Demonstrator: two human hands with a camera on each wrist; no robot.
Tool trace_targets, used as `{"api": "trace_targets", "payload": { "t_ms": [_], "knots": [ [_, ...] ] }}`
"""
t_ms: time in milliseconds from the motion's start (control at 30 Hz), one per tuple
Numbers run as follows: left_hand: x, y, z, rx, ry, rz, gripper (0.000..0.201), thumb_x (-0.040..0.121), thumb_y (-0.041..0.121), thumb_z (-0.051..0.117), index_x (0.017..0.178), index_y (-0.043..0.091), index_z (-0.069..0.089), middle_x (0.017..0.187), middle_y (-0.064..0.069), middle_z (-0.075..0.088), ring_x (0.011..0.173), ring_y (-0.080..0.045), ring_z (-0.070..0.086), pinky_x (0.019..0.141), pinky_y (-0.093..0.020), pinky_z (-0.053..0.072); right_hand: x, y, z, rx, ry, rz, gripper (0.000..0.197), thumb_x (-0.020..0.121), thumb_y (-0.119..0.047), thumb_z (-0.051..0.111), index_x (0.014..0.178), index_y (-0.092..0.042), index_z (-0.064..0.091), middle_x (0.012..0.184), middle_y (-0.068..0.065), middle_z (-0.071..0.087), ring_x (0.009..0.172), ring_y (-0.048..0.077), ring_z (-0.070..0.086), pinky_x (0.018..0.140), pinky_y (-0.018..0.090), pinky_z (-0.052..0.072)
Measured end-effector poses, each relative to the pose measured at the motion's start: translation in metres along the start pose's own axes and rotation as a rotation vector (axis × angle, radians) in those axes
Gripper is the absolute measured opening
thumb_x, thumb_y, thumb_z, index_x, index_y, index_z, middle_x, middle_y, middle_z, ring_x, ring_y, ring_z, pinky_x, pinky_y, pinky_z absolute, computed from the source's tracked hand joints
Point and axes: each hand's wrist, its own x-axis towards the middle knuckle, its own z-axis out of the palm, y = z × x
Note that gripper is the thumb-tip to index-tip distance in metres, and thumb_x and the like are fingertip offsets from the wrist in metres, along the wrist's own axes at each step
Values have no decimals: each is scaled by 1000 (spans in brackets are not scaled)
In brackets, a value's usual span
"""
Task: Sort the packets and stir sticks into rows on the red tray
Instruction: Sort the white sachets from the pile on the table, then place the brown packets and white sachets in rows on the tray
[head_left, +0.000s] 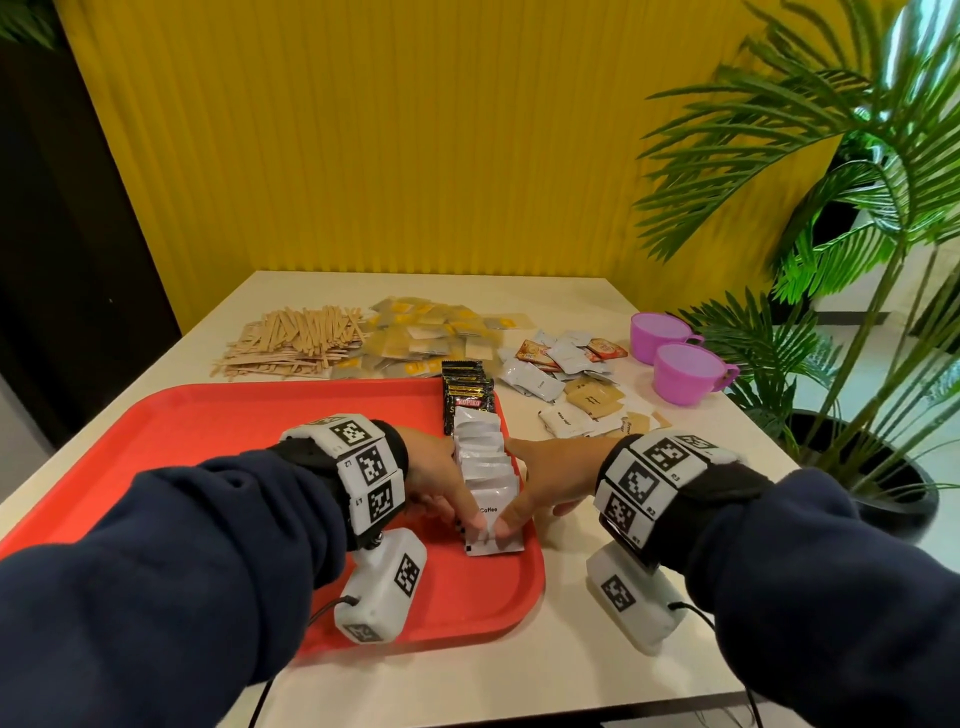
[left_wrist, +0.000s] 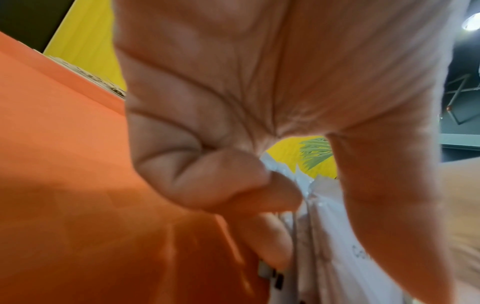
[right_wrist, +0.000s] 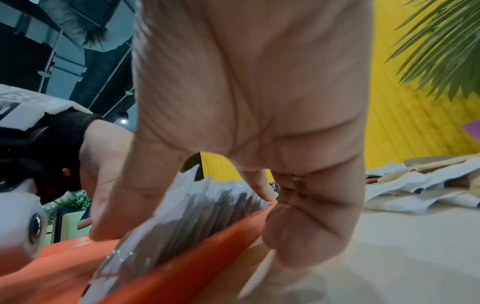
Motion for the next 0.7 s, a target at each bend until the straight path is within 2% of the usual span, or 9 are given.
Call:
{"api": "trace_targets", "payload": {
  "t_ms": [100,167,233,267,367,467,533,600,700],
  "knots": [
    [-3,-2,-2,5,-2,-52,23,80,14,71,99,17,59,66,0,56,54,-7,45,47,-16,33,-2,1,-7,-14,19,-1,98,76,-26,76,148,-32,10,142,1,39,124,22,44,96,32,43],
    [-9,0,-6,-9,58,-96,22,79,15,73,91,17,54,73,-4,57,58,-10,45,46,-17,35,-4,4,-17,-60,57,11,104,75,-33,75,149,-29,3,146,8,36,124,25,46,95,31,45],
    [-16,5,-12,13,175,-93,48,78,22,74,118,14,49,82,-5,57,61,-12,45,48,-18,37,-9,10,-32,-132,131,23,100,75,-42,72,150,-28,7,148,8,34,122,25,49,95,30,47],
    [-20,7,-16,27,233,-83,64,78,27,75,130,11,42,82,-4,56,60,-12,44,47,-18,36,-11,14,-39,-182,190,28,95,77,-45,70,149,-28,12,148,7,34,121,25,50,97,32,46],
    [-25,20,-26,-17,416,10,58,81,33,71,124,9,42,66,-2,45,47,-11,36,35,-15,28,-16,25,-57,-378,391,69,74,85,-46,60,146,-22,27,147,4,36,129,22,42,106,33,35],
    [-26,35,-31,-115,498,113,84,82,29,69,147,19,16,65,-4,45,48,-14,39,37,-19,30,-15,35,-68,-434,489,140,60,90,-34,56,143,-17,34,146,6,39,130,23,41,103,30,34],
    [-23,47,-32,-128,508,144,84,84,30,67,149,18,15,92,-12,59,73,-25,59,56,-31,50,-10,42,-71,-473,484,195,54,92,-30,54,142,-15,37,144,7,41,128,23,43,101,29,36],
    [-21,59,-31,-110,523,171,79,85,31,66,148,16,21,133,-17,49,117,-33,53,92,-41,47,0,47,-73,-509,479,233,53,92,-30,53,141,-16,38,141,9,43,125,25,45,99,30,39],
    [-16,78,-30,-89,526,209,67,86,33,64,143,14,33,137,-11,46,121,-27,49,95,-34,44,15,50,-77,-511,490,250,68,86,-41,58,145,-28,27,144,12,33,127,32,41,101,39,40]
  ]
}}
